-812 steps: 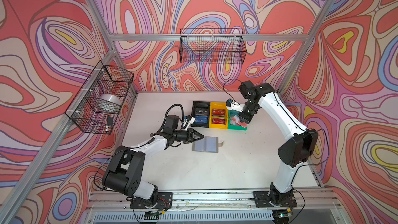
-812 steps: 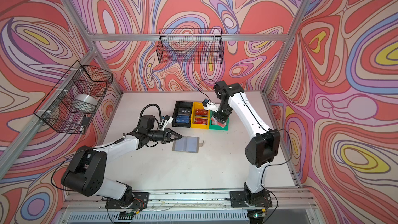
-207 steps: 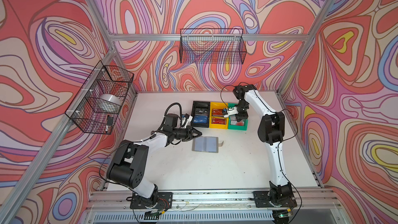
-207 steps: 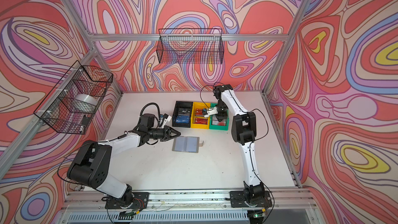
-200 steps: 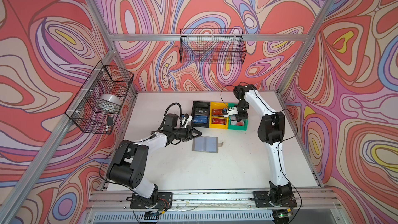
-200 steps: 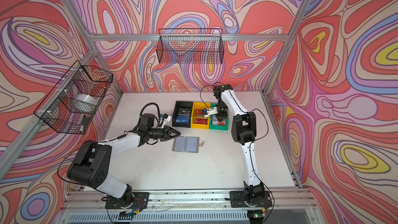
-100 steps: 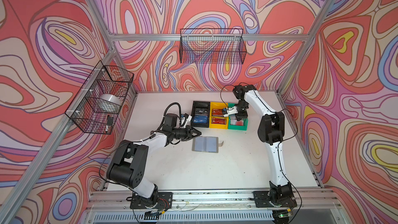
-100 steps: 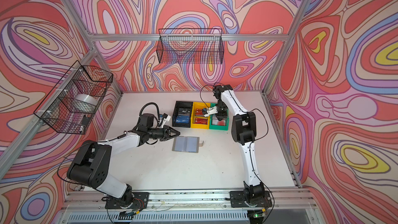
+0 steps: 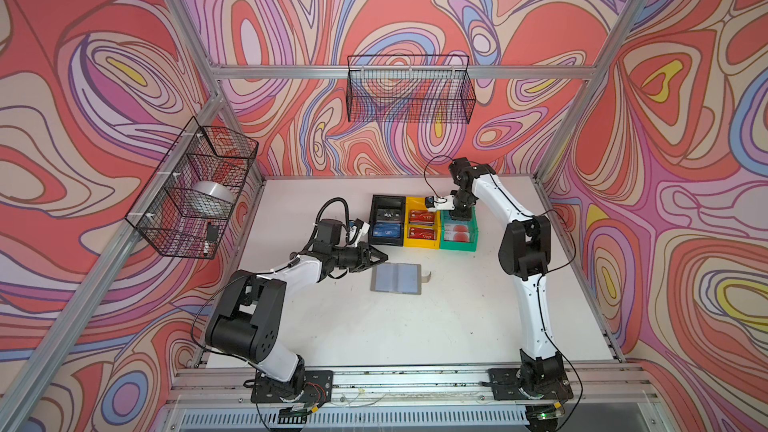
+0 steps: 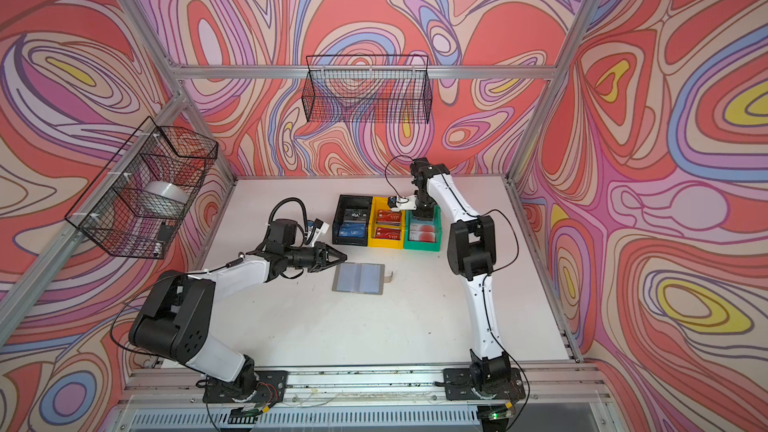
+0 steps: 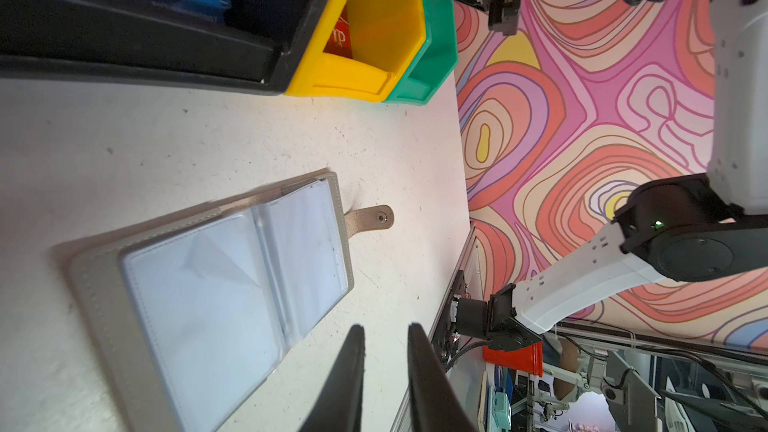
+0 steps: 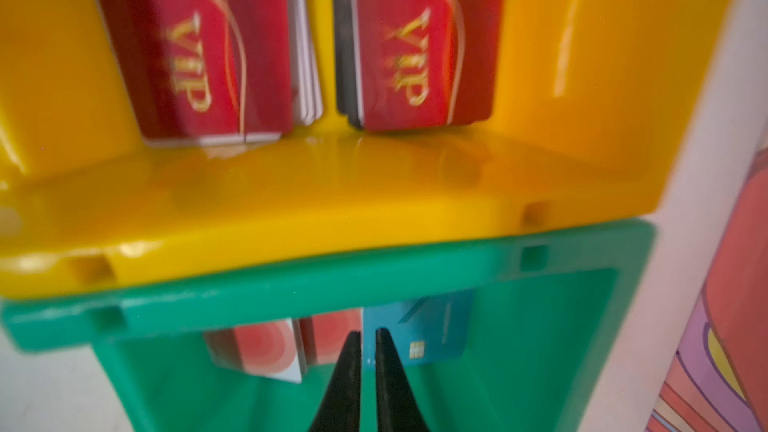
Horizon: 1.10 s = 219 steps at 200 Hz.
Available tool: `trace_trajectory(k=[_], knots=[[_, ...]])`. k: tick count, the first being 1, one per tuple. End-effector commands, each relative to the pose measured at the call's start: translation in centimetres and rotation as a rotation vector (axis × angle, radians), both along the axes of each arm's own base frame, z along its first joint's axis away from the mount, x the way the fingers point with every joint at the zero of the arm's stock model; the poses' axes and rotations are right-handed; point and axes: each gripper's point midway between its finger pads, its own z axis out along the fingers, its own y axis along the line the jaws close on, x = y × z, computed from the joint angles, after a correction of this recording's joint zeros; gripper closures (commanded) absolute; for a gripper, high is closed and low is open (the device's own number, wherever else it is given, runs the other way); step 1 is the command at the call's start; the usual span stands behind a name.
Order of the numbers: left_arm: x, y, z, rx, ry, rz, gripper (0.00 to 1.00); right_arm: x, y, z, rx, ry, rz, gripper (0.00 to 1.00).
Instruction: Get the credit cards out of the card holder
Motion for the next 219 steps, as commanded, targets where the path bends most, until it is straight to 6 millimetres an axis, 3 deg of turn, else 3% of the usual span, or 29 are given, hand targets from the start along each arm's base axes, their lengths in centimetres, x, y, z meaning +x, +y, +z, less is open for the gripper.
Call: trace_trajectory(k=[1,23,44,56,58,60,62,74,97,117,157,192,202,205,219], knots=[[1.0,1.5,0.8,0.119,-0.058,0.045,0.78,1.2,2.5,8.7,0.301,-0.215,-0.111,0.86],[2.1,4.2,1.9,0.317,-0.152,0.125,0.78,-0.1,2.4,14.0,0.515,-0.367,-0.215,0.79],[3.1,6.3,4.3,0.397,-0.279,0.199,0.76,-2.4,0.7,17.9,0.655,-0.514,-0.353,0.62],[3.7,7.2,5.9,0.387,-0.353,0.251,0.43,-3.9,-0.5,19.6,0.747,-0.58,-0.448,0.53],[3.8,7.4,6.3,0.382,-0.367,0.262,0.33,-4.3,-0.7,19.4,0.759,-0.583,-0.464,0.52],[3.9,7.6,6.5,0.379,-0.376,0.275,0.13,-4.5,-1.0,19.4,0.772,-0.59,-0.479,0.51],[4.0,7.8,6.9,0.375,-0.388,0.287,0.03,-4.7,-1.2,19.3,0.783,-0.593,-0.494,0.5],[4.4,9.0,8.0,0.36,-0.445,0.353,0.0,-6.5,-2.2,19.3,0.842,-0.627,-0.553,0.45],[4.9,11.2,8.9,0.354,-0.502,0.462,0.0,-9.4,-3.4,16.0,0.881,-0.626,-0.638,0.4],[5.2,13.1,8.4,0.409,-0.52,0.523,0.0,-10.9,-4.3,12.9,0.868,-0.66,-0.669,0.39],[6.1,16.3,6.8,0.565,-0.603,0.587,0.0,-11.3,-8.1,8.8,0.898,-0.818,-0.868,0.3],[6.3,19.4,6.3,0.683,-0.747,0.65,0.0,-10.8,-7.2,5.3,0.907,-0.738,-0.857,0.33],[6.6,20.3,6.8,0.701,-0.8,0.677,0.0,-10.6,-7.2,5.2,0.926,-0.765,-0.851,0.34],[6.2,20.6,5.6,0.71,-0.788,0.672,0.0,-10.5,-7.3,5.4,0.93,-0.781,-0.855,0.34],[6.3,21.4,5.1,0.717,-0.826,0.688,0.0,-9.9,-7.8,5.3,0.937,-0.813,-0.878,0.33]])
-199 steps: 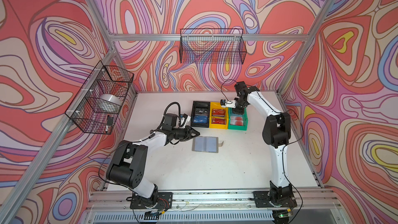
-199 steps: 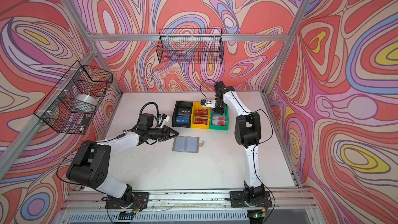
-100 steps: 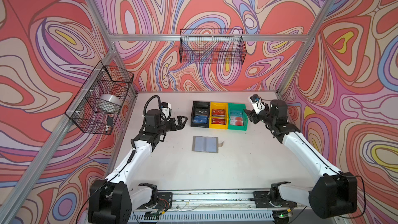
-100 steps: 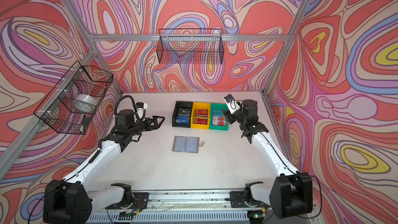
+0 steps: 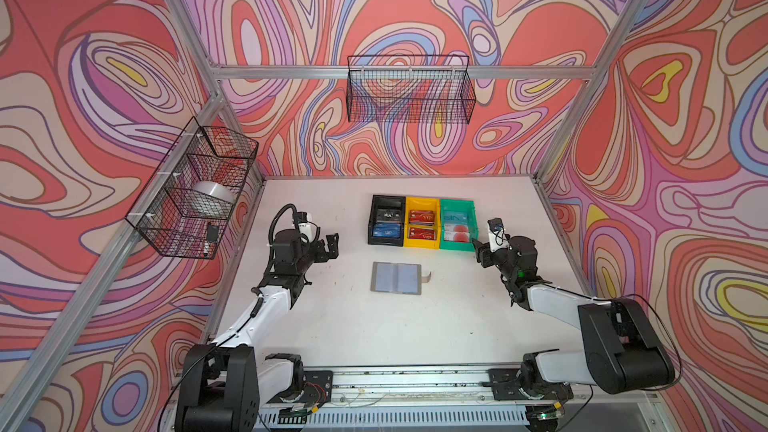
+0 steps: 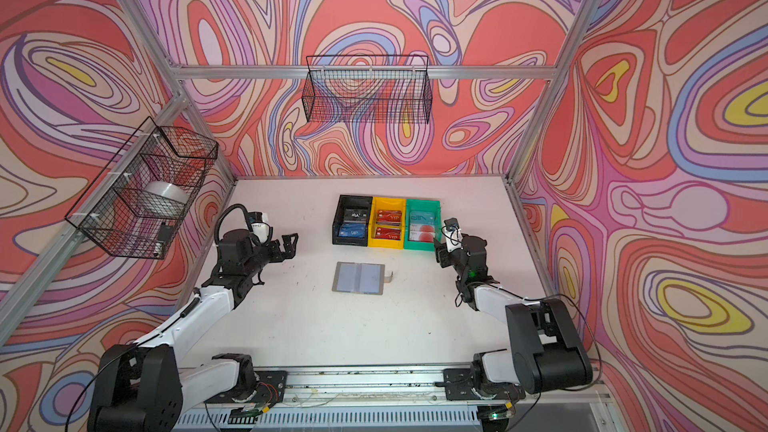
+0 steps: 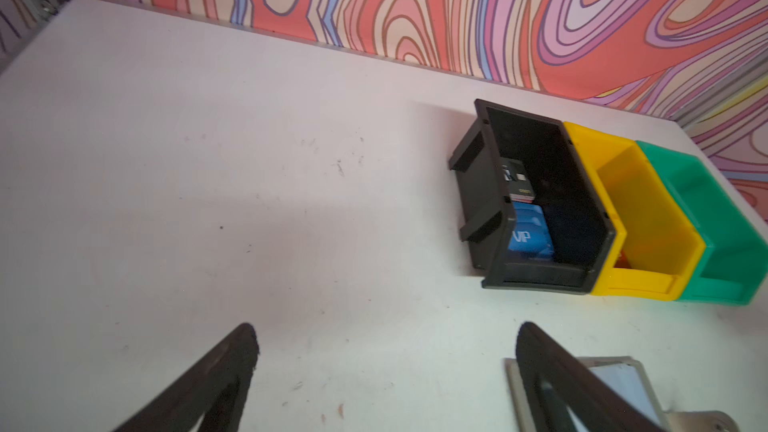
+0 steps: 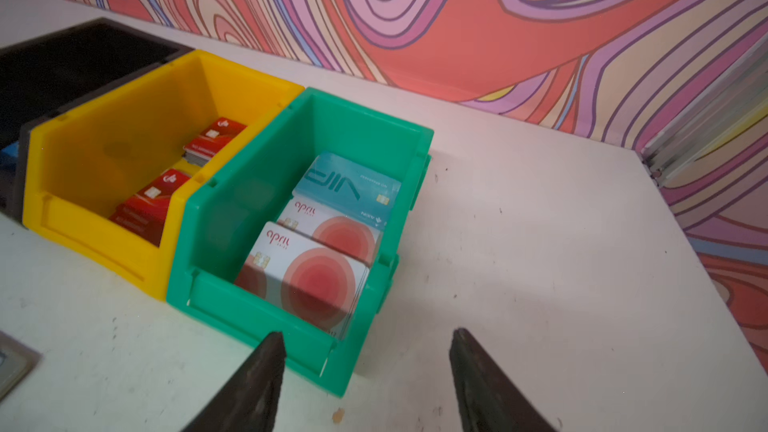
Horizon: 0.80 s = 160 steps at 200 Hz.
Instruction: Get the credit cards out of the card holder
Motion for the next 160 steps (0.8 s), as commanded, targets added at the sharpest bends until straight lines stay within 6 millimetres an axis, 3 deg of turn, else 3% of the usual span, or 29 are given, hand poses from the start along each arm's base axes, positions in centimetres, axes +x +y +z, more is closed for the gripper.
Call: trace_trajectory(k=[1,22,59,94,125,160], knots=[[1.0,2.3,2.0,0.111,-0.177,0.04,0.0,1.2,-0.8,2.0,0.045,-0.127,-0.058,0.33],[1.6,3.5,0.5,0.106,-0.198,0.061,0.0,2.1,-0.5,1.0,0.042,-0.098,-0.045,0.34],[2.8,5.0,-0.1,0.077,-0.142,0.068,0.0,2.0,-0.8,0.3,0.04,-0.099,-0.065,0.35],[2.7,4.8,-0.7,0.073,-0.108,0.042,0.0,1.8,-2.4,-0.4,0.058,-0.125,-0.161,0.31],[2.0,5.1,-3.2,0.084,-0.099,0.056,0.0,0.8,-3.7,-1.4,0.072,-0.19,-0.224,0.31],[1.8,4.9,-4.5,0.086,-0.108,0.05,0.0,0.2,-3.9,-0.6,0.081,-0.256,-0.233,0.32]])
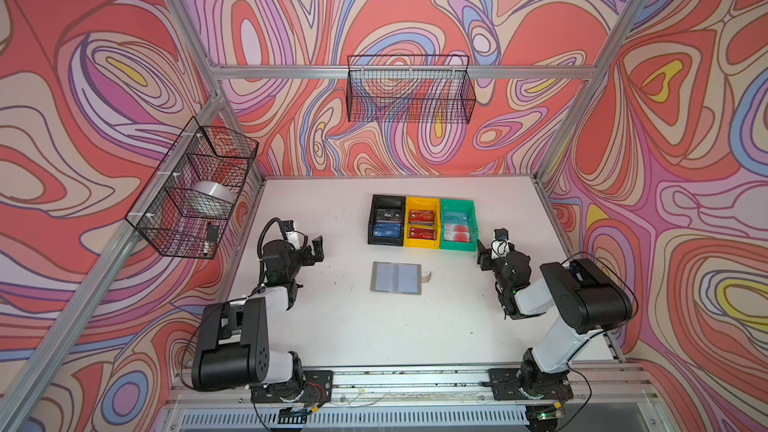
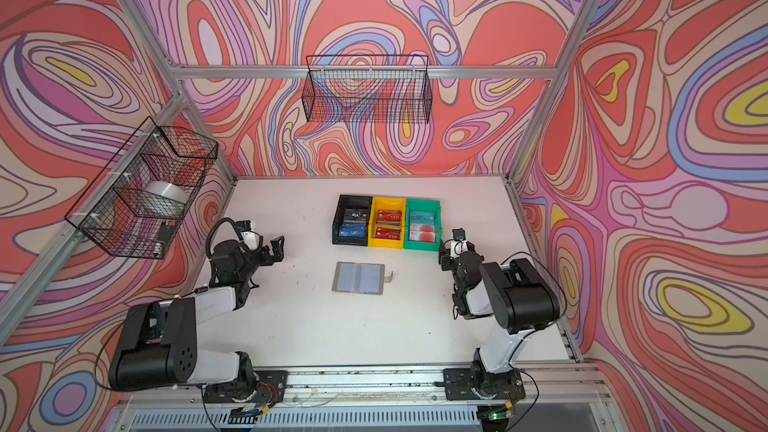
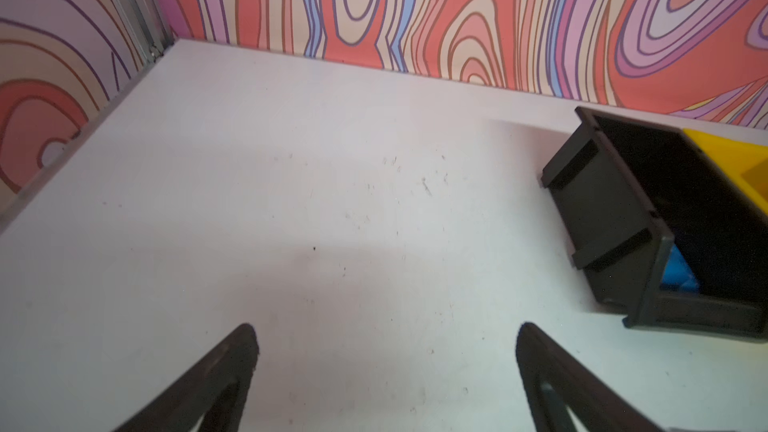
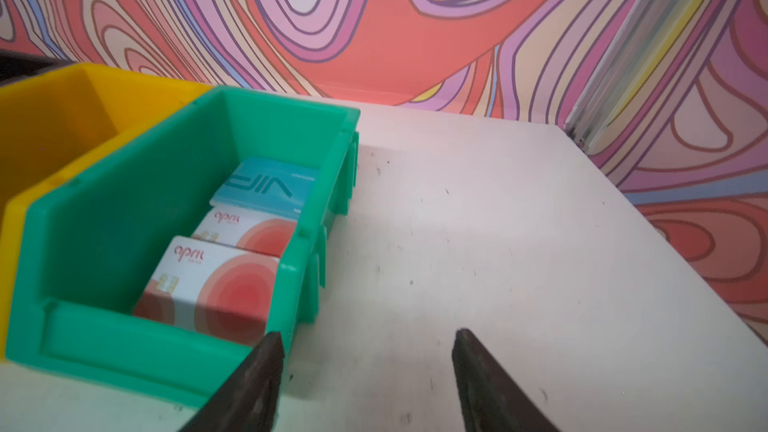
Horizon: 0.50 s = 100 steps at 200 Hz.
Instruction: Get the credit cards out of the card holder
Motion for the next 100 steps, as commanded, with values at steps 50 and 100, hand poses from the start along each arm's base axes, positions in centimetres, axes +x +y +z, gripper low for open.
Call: trace_trajectory(k=[50,100], knots=[[-0.4,-0.5,1.5,0.048,-0.159,-0.024,0.0,1.6,-0.5,2.8,0.024,-0.083,-0.03,0.32],[0.2,-0.6,0.4,0.066,-0.147,-0.015,0.0,2.1,-0.8,2.6,0.033,-0.062,-0.037,0.31]])
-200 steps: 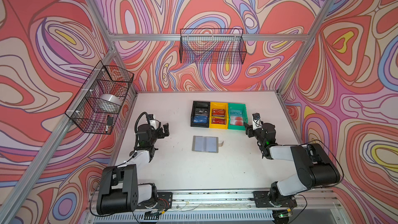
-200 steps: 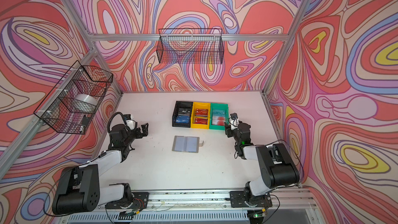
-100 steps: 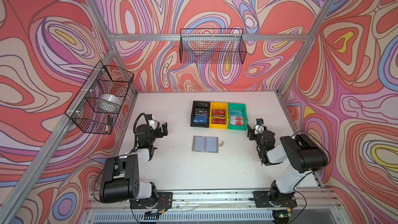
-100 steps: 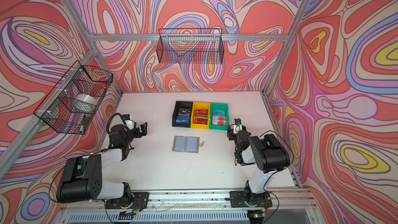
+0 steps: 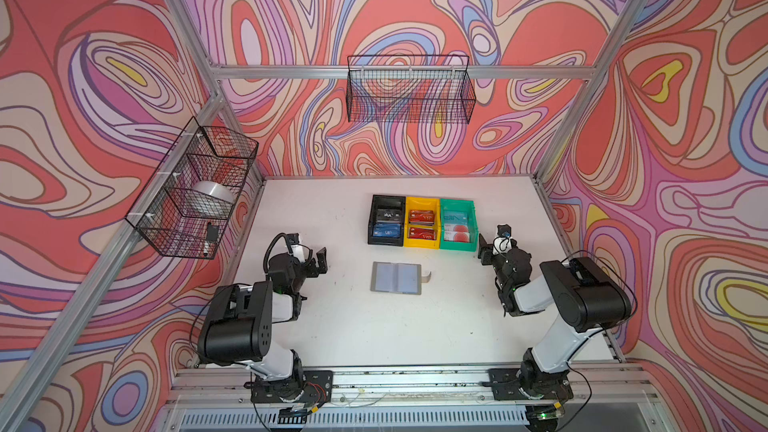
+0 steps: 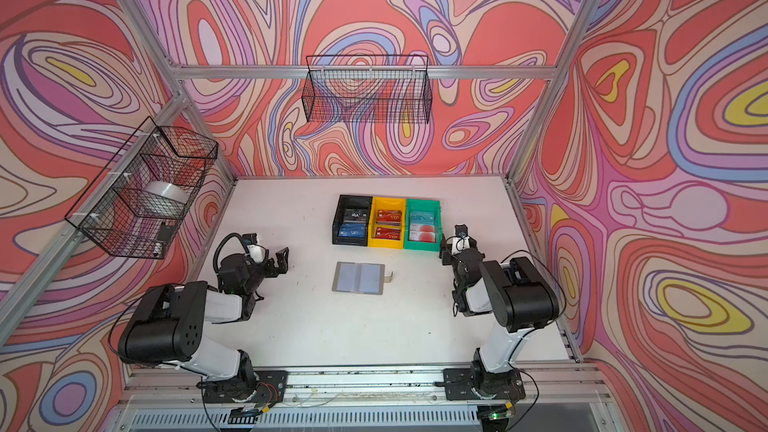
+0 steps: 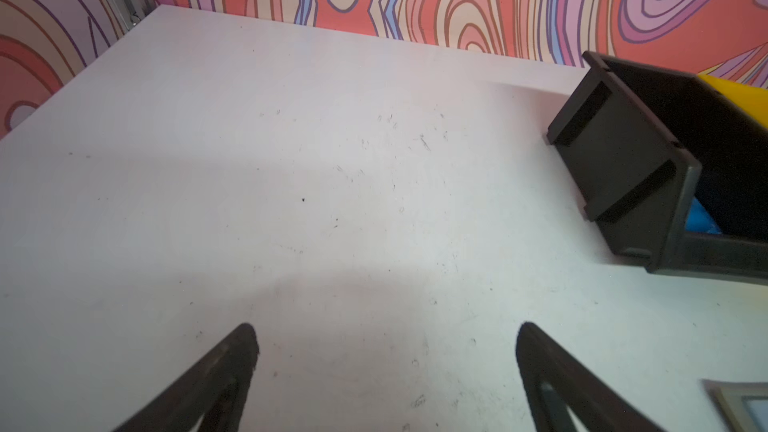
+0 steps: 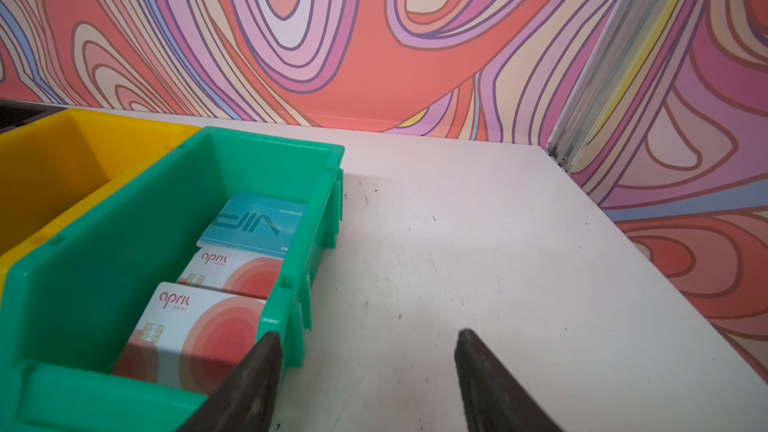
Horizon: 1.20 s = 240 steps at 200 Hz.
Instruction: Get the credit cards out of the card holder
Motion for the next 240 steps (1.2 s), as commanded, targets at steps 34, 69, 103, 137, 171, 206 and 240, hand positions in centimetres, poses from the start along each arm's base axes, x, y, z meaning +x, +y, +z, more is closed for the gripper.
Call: trace_trajectory(k=[34,69,103,137,171,206,240], knots=[[1.4,1.1,2.5,0.052,-0.095,0.077,0.0,0.6,-0.5,0.3,0.021,0.014,-0.015,0.29],[1.6,1.4,2.3,0.059,-0.073,0.092,0.0,1.3,-1.0,-0.1,0.038,0.052,-0.026,0.02],[1.7,1.3,2.1,0.064,-0.059,0.092,0.0,1.3,-1.0,-0.1,0.039,0.051,-0.028,0.02],[1.7,1.2,2.1,0.065,-0.059,0.091,0.0,1.4,-1.0,-0.1,0.04,0.057,-0.027,0.02],[1.8,1.2,2.1,0.068,-0.058,0.092,0.0,1.6,-1.1,-0.2,0.045,0.066,-0.028,0.02],[1.9,1.2,2.1,0.072,-0.05,0.094,0.0,1.7,-1.2,-0.3,0.049,0.072,-0.027,0.02],[1.9,1.2,2.1,0.076,-0.05,0.094,0.0,1.7,-1.3,-0.3,0.051,0.073,-0.028,0.02]])
